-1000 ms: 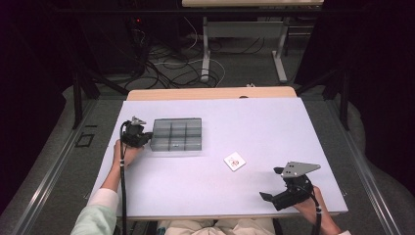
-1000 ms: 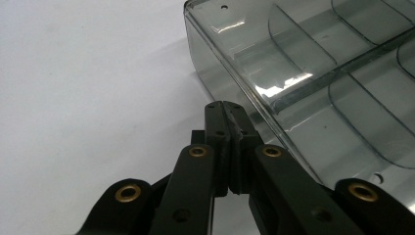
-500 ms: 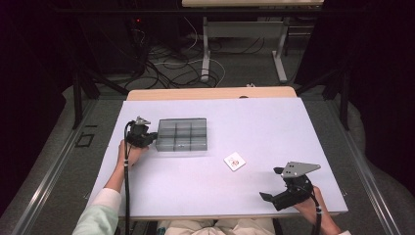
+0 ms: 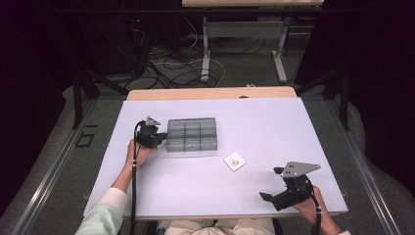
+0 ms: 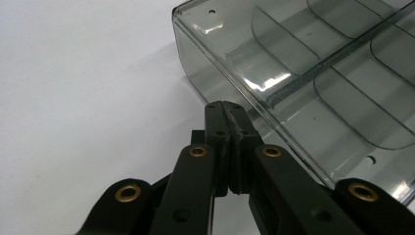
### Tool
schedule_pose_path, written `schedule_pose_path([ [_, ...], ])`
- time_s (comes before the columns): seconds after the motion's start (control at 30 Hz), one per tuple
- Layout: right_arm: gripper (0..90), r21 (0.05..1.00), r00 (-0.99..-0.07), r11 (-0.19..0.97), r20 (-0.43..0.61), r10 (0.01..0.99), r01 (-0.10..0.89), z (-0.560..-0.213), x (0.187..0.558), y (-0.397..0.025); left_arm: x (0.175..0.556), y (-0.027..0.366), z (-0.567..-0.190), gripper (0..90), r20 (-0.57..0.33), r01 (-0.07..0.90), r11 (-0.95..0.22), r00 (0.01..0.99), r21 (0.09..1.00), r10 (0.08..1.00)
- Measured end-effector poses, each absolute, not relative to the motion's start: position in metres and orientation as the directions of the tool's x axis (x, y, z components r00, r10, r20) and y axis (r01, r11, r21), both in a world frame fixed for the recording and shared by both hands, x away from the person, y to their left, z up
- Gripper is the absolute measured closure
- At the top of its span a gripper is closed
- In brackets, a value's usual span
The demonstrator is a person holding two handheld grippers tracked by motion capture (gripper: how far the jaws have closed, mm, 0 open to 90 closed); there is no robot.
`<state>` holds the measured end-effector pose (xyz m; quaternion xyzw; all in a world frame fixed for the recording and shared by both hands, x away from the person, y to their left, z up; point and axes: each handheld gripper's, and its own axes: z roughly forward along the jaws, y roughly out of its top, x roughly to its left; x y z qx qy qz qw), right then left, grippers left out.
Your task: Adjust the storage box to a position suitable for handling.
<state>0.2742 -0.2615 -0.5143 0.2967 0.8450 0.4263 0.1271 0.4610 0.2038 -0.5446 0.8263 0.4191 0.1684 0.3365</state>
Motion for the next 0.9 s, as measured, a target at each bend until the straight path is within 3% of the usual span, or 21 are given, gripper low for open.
schedule_pose_path([
  [0.9, 0.0, 0.792, -0.792, 0.464, 0.039, 0.61, 0.396, -0.515, 0.275, -0.262, 0.468, 0.16, -0.547, 89.7, 0.011, 0.539, -0.45, 0.632, 0.712, 0.775],
])
